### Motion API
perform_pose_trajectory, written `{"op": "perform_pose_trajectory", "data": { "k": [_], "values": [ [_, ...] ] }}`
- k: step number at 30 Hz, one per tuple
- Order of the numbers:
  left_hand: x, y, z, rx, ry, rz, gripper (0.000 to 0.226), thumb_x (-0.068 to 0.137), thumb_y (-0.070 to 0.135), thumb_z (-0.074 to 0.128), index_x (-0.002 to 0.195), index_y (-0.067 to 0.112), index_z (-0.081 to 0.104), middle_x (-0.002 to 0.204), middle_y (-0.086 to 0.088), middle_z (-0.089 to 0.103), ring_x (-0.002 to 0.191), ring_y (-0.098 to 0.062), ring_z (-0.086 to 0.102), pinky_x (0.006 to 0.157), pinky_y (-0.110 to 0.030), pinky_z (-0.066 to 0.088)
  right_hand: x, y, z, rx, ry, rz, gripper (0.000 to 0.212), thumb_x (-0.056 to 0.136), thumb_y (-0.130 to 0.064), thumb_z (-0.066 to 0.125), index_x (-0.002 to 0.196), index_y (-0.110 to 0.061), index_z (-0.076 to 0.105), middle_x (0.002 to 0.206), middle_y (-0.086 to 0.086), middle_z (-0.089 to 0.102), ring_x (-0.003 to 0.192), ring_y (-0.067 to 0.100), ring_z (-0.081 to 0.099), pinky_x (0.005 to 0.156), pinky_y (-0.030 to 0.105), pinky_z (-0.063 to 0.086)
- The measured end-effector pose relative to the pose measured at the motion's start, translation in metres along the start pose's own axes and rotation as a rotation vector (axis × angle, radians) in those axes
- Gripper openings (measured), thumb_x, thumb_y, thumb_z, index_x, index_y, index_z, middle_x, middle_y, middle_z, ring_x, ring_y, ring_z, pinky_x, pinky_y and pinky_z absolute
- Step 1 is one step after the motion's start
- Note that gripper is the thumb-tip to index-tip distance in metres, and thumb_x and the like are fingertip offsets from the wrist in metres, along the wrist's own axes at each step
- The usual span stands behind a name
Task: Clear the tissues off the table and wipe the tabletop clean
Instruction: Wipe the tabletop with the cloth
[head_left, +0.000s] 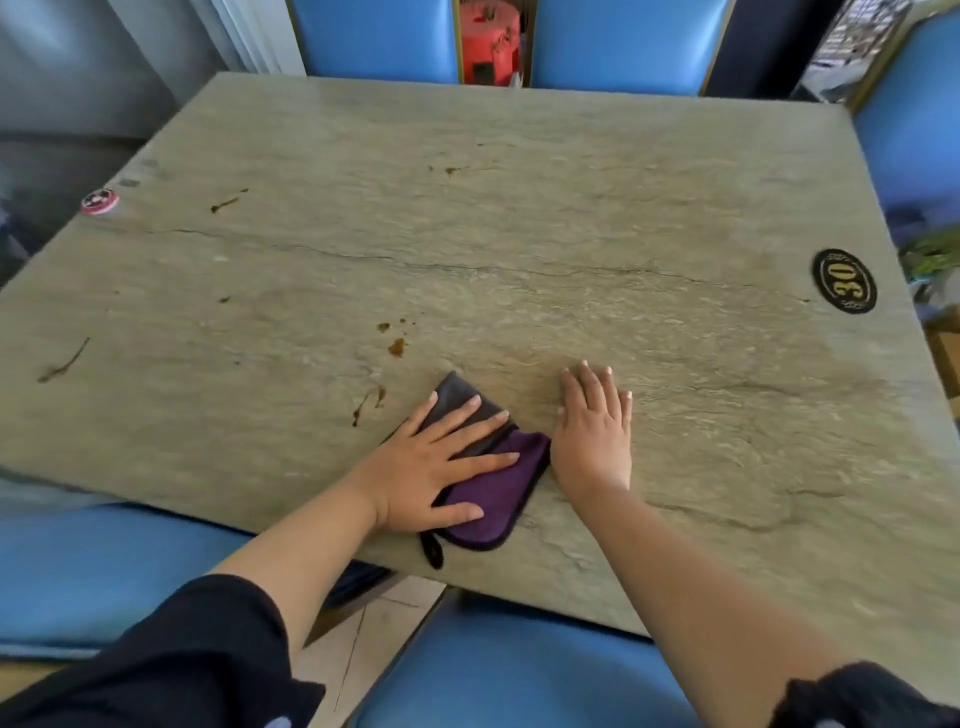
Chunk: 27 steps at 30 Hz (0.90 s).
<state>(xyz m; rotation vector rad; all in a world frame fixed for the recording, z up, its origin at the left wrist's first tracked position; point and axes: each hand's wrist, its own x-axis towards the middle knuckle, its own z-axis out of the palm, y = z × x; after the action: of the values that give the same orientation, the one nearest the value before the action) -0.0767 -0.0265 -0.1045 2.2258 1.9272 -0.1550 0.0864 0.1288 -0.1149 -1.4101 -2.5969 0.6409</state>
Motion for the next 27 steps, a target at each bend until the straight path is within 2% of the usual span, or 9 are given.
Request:
{"op": "perform_pose_trajectory", "data": {
  "k": [4,6,10,14,16,19,21,25,27],
  "values": [
    [0.055,-0.039,-0.007,0.032,0.025,0.005,0.062,0.093,0.068,0.022,0.148,0.051,0.000,0.161,0.017,-0.012,0.148,-0.014,-0.016,0.119,-0.052,-0.008,0.021,0.005,0.000,0.021,0.064,-0.001,0.053,0.101,-0.016,0.030,0.152,-0.019,0.021,0.162,-0.001,0.011,0.150,0.016,-0.004,0.122,0.037,-0.005],
    [0.098,-0.051,-0.011,0.027,0.071,-0.145,0.064,0.089,0.071,0.016,0.148,0.053,-0.001,0.161,0.016,-0.008,0.149,-0.015,-0.010,0.119,-0.053,-0.004,0.027,0.005,0.003,0.038,0.109,0.044,0.055,0.100,-0.011,0.028,0.153,-0.015,0.019,0.162,0.000,0.011,0.150,0.015,-0.003,0.122,0.036,-0.003],
    [0.167,-0.073,-0.024,-0.134,0.117,-0.552,0.065,0.087,0.074,0.016,0.147,0.054,0.001,0.161,0.016,-0.010,0.149,-0.016,-0.011,0.117,-0.053,-0.011,0.033,0.000,0.011,-0.064,0.124,0.082,0.067,0.094,-0.007,0.028,0.155,-0.016,0.003,0.163,-0.001,-0.005,0.149,0.015,-0.015,0.121,0.037,-0.009],
    [0.182,-0.074,-0.026,-0.212,0.154,-0.903,0.066,0.089,0.072,0.013,0.150,0.048,0.003,0.162,0.008,-0.010,0.149,-0.023,-0.015,0.115,-0.057,-0.012,0.051,-0.008,0.013,-0.076,0.097,0.091,0.068,0.093,-0.006,0.026,0.155,-0.016,-0.001,0.162,-0.001,-0.011,0.147,0.018,-0.020,0.120,0.039,-0.012],
    [0.170,-0.060,-0.022,-0.171,0.183,-0.829,0.065,0.091,0.069,0.013,0.150,0.046,0.002,0.163,0.007,-0.010,0.149,-0.026,-0.014,0.114,-0.057,-0.012,0.062,-0.015,0.013,-0.055,0.080,0.078,0.067,0.094,-0.007,0.027,0.155,-0.016,0.001,0.163,-0.001,-0.009,0.148,0.018,-0.019,0.121,0.038,-0.011],
    [0.132,-0.064,-0.012,-0.034,0.193,-0.447,0.064,0.090,0.069,0.015,0.149,0.049,0.004,0.163,0.010,-0.005,0.150,-0.024,-0.005,0.118,-0.056,-0.003,0.072,-0.025,0.015,-0.015,0.083,0.096,0.063,0.096,-0.009,0.028,0.155,-0.017,0.006,0.163,-0.002,-0.004,0.149,0.018,-0.014,0.121,0.038,-0.009],
    [0.110,-0.093,-0.012,-0.001,0.159,-0.299,0.063,0.089,0.071,0.014,0.148,0.052,0.003,0.162,0.014,-0.004,0.150,-0.019,-0.004,0.119,-0.056,0.002,0.072,-0.027,0.017,-0.016,0.096,0.116,0.063,0.096,-0.007,0.028,0.155,-0.017,0.008,0.163,-0.002,-0.002,0.149,0.017,-0.014,0.121,0.037,-0.008],
    [0.108,-0.127,-0.010,-0.083,0.186,-0.569,0.063,0.088,0.071,0.017,0.147,0.053,0.005,0.162,0.013,-0.005,0.150,-0.019,-0.005,0.118,-0.053,-0.006,0.067,-0.032,0.016,-0.030,0.104,0.136,0.069,0.092,0.000,0.030,0.155,-0.018,0.006,0.163,-0.004,-0.003,0.149,0.015,-0.013,0.121,0.035,-0.008],
    [0.115,-0.121,-0.010,-0.082,0.200,-0.614,0.063,0.091,0.067,0.022,0.149,0.050,0.006,0.162,0.011,-0.005,0.150,-0.023,-0.007,0.117,-0.053,-0.009,0.063,-0.039,0.016,-0.012,0.115,0.164,0.069,0.091,0.002,0.031,0.154,-0.017,0.009,0.163,-0.003,0.000,0.149,0.015,-0.011,0.122,0.036,-0.007]
  ]
}}
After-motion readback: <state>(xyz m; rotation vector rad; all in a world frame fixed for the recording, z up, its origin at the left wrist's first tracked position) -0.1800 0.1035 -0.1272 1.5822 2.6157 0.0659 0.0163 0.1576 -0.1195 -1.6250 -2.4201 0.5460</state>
